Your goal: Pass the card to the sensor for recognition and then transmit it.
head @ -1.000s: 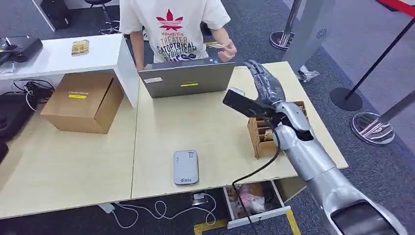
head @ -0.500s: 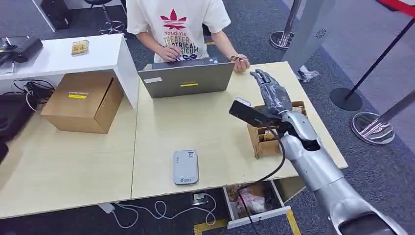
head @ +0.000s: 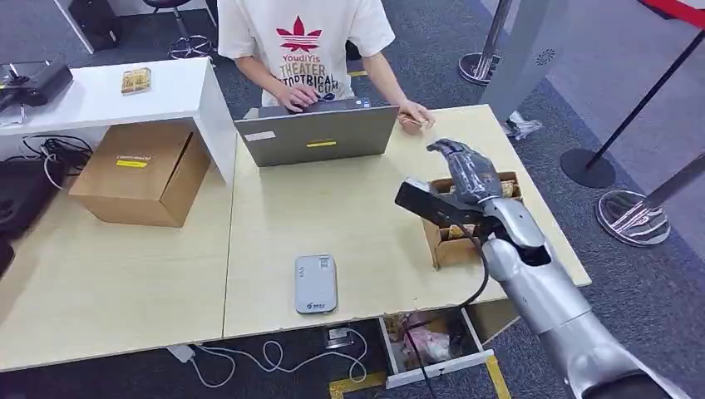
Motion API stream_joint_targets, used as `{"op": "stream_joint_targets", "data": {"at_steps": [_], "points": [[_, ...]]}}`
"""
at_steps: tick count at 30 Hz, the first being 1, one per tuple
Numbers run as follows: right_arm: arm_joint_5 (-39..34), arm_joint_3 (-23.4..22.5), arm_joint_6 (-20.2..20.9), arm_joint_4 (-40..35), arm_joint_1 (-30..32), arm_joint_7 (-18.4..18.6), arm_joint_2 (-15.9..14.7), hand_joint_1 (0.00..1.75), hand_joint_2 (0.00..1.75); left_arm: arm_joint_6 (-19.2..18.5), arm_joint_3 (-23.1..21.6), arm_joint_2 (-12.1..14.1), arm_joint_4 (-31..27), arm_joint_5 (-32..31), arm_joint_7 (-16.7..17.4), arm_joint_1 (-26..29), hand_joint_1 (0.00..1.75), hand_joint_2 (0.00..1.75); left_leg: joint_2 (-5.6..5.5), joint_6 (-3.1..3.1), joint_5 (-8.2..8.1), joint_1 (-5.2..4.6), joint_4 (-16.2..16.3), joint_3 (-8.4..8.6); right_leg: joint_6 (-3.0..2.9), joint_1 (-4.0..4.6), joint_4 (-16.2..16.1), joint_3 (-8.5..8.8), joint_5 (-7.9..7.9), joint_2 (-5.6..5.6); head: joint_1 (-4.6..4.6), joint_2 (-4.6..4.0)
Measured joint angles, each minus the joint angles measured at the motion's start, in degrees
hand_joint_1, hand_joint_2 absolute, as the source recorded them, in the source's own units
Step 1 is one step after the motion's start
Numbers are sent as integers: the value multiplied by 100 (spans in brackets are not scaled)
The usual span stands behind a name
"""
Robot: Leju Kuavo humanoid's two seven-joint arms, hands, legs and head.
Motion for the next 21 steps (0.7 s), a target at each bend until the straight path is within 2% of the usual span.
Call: {"op": "stream_joint_targets", "data": {"at_steps": [4, 5, 6, 7, 8, 9, 13, 16, 18, 19, 21], "points": [[11, -13, 35, -15, 58, 0, -33, 80, 175, 0, 0, 0, 0, 2, 0, 1, 0, 0, 0, 0, 0, 0, 0, 0, 0, 0, 0, 0, 0, 0, -2, 0], [11, -15, 41, -17, 65, 0, -37, 86, 175, 0, 0, 0, 0, 2, 0, 1, 0, 0, 0, 0, 0, 0, 0, 0, 0, 0, 0, 0, 0, 0, -2, 0], [11, -15, 41, -17, 72, 0, -39, 112, 175, 0, 0, 0, 0, 2, 0, 1, 0, 0, 0, 0, 0, 0, 0, 1, 0, 0, 0, 0, 0, 0, -2, 0], [11, -15, 41, -17, 80, 0, -42, 110, 175, 0, 0, 0, 0, 2, 0, 1, 0, 0, 0, 0, 0, 0, 0, 1, 0, 0, 0, 0, 0, 0, 0, 0], [13, -15, 50, -17, 85, 0, -42, 129, 175, 0, 0, 0, 0, 2, 0, 2, 0, 0, 0, 0, 0, 0, 0, 1, 0, 0, 0, 0, 0, 0, -2, 0], [15, -15, 66, -17, 89, 0, -42, 133, 175, -2, 0, 0, 0, 2, 0, 1, 0, 0, 0, 0, 0, 0, 0, 1, 0, 0, 0, 0, 0, 0, -2, 0], [31, -35, 85, -20, 149, 0, -57, 131, 175, -2, 0, 0, 0, 0, 0, 2, 0, 0, 0, 0, 0, 0, 0, 1, 0, 0, 0, 0, 0, 0, -2, 0], [68, -37, 116, -57, 232, 0, -96, 115, 175, -2, 0, 0, 0, 4, 6, 3, 0, 0, 0, 0, 0, 0, 0, 0, 0, 0, 0, 0, 0, 0, -2, 0], [79, -39, 137, -72, 293, -2, -127, 124, 175, -2, 0, 0, 0, 15, 9, 3, 0, 0, 0, 0, 0, 0, 0, 1, 0, 0, 0, 0, 0, 0, -2, 0], [79, -39, 146, -79, 322, -2, -140, 122, 175, -2, 0, 2, 0, 20, 9, 4, 0, 0, 0, 0, 0, 0, 0, 0, 0, 0, 0, 0, 0, 0, 0, 0], [81, -42, 159, -96, 383, -2, -173, 133, 175, -4, 0, 2, 0, 20, 9, 7, 0, 0, 0, 1, -1, 0, 0, -1, 1, 0, -1, 0, -1, -1, 0, 0]]}}
